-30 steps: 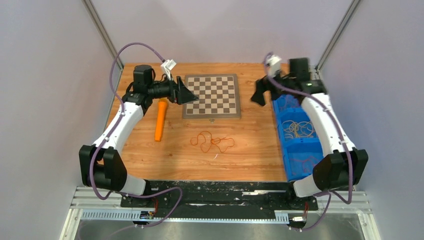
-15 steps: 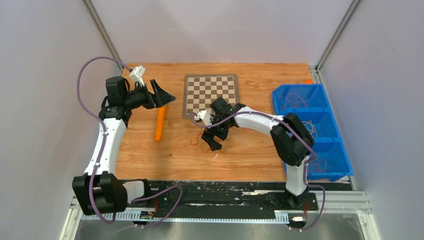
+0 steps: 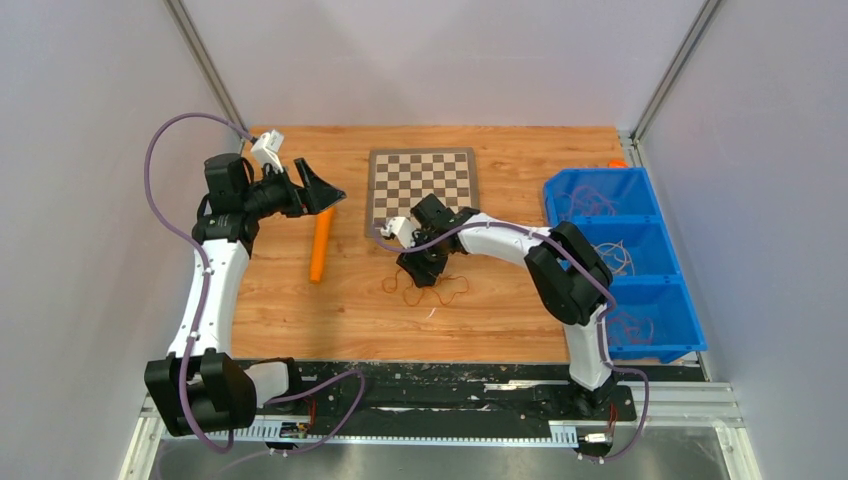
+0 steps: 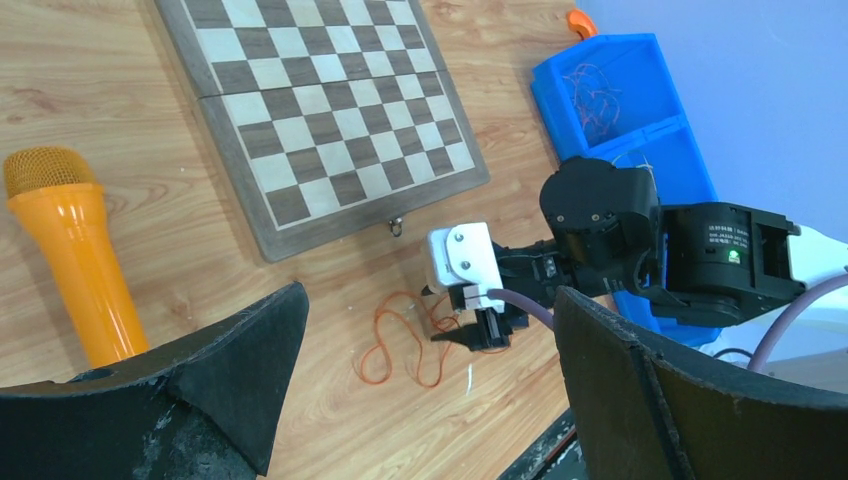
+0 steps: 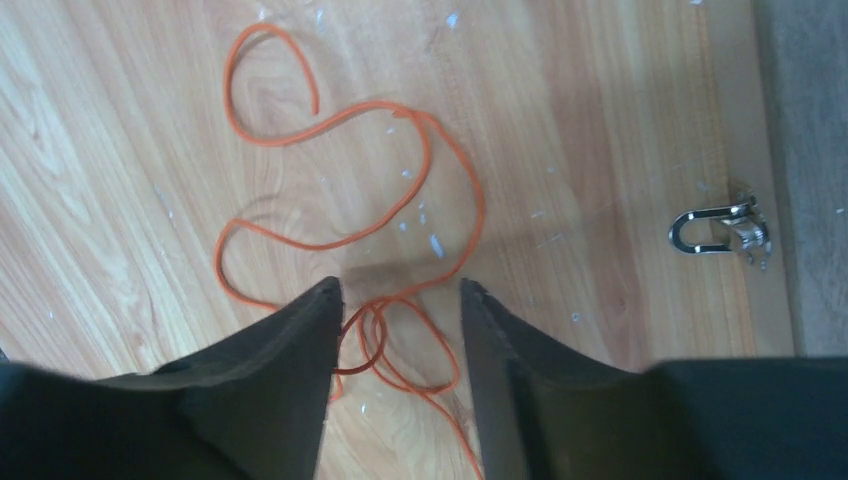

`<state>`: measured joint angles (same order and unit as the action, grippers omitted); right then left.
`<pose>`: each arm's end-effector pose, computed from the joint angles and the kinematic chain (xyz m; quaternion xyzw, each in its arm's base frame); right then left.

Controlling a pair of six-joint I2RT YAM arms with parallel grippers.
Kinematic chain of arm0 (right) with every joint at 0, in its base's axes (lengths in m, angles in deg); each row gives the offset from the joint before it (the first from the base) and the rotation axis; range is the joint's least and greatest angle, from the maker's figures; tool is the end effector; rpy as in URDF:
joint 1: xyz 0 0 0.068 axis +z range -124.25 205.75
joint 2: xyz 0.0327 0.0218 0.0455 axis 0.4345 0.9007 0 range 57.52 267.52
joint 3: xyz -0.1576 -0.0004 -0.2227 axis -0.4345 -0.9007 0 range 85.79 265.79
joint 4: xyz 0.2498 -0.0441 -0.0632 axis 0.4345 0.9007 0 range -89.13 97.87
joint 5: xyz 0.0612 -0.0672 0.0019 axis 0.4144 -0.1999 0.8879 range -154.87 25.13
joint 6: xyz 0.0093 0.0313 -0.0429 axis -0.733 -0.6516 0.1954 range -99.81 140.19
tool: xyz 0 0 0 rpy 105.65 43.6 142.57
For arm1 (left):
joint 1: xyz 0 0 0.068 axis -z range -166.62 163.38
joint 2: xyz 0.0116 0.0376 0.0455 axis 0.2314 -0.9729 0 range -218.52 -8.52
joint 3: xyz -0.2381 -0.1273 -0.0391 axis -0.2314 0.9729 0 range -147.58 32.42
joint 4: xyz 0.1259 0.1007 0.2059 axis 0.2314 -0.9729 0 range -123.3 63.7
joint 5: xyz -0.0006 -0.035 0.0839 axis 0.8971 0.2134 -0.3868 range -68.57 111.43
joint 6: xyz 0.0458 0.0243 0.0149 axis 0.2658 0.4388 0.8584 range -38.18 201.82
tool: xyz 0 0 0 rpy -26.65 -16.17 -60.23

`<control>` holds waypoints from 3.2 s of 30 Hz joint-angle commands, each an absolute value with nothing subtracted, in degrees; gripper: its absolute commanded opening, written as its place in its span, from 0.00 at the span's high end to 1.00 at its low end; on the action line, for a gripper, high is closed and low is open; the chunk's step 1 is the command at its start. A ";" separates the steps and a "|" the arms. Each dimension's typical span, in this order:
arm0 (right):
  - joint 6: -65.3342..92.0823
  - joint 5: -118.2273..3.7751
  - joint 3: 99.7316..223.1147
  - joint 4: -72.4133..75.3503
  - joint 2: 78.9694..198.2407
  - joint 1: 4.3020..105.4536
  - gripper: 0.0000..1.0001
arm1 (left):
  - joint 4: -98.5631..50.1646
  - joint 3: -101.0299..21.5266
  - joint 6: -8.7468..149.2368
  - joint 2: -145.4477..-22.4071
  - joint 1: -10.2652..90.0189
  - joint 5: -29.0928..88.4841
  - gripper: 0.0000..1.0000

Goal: Untangle the cables

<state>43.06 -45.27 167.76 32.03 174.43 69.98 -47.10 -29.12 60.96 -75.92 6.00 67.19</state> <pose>0.2914 0.3002 0.1595 -0.5622 0.7839 0.2015 0.1697 0.2579 0.0078 0.3475 0.0067 0.8102 -0.3854 0.4415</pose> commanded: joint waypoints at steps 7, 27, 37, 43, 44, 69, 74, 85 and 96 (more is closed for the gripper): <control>43.60 -47.32 161.40 33.91 168.51 71.09 0.52 | -42.63 -29.15 59.19 -76.27 5.53 68.85 0.00; 47.82 -38.04 173.17 42.72 132.53 58.50 1.00 | -40.49 -30.22 61.24 -77.23 8.66 73.07 0.00; 50.01 -54.68 169.02 58.37 114.37 49.75 1.00 | -40.34 -34.59 69.22 -82.59 21.62 72.37 0.00; 50.92 -68.32 165.36 67.84 107.19 47.44 1.00 | -37.58 -37.34 67.61 -87.89 25.09 73.24 0.00; 51.40 -70.18 164.37 68.84 105.98 46.89 1.00 | -37.30 -37.95 67.42 -88.96 25.56 73.45 0.00; 56.77 -98.08 136.76 65.87 100.22 36.04 1.00 | -30.59 -41.06 63.23 -97.49 27.00 75.20 0.00; 57.99 -89.05 137.18 66.36 103.21 36.03 1.00 | -30.90 -41.99 64.10 -98.06 26.96 75.14 0.00; 67.90 -85.35 129.12 66.61 100.41 35.97 0.98 | -31.69 -42.29 64.96 -97.40 26.96 74.53 0.00; 61.06 -71.83 146.69 69.53 110.03 35.99 0.22 | -40.00 -47.41 67.87 -97.48 26.88 72.31 0.00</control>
<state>64.11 -80.70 137.49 69.23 107.89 36.17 -35.60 -42.37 64.07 -98.25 26.79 73.60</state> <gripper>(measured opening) 0.726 1.000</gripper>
